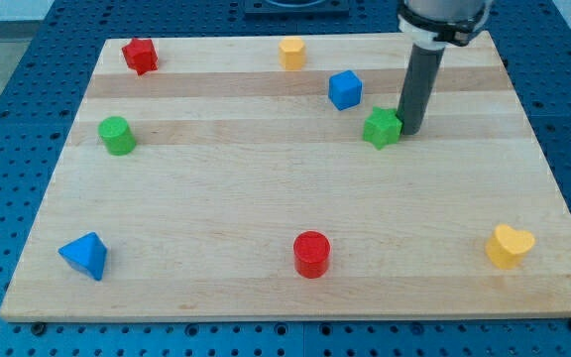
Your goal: Push the green star into the blue cube
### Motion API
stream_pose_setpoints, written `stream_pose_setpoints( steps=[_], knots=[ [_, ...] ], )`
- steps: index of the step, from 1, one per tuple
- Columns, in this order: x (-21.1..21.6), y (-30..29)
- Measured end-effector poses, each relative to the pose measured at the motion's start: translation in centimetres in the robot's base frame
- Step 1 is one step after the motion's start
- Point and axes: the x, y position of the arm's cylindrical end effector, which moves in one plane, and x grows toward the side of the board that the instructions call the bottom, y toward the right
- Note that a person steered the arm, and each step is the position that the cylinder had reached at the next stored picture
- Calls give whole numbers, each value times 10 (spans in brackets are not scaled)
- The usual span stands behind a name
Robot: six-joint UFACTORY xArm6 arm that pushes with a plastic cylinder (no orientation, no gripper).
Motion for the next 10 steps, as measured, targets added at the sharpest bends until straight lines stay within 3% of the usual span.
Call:
stream_pose_setpoints(
  steps=[2, 5, 10],
  knots=[
    [2, -18],
    [53, -26],
    [17, -62]
  ],
)
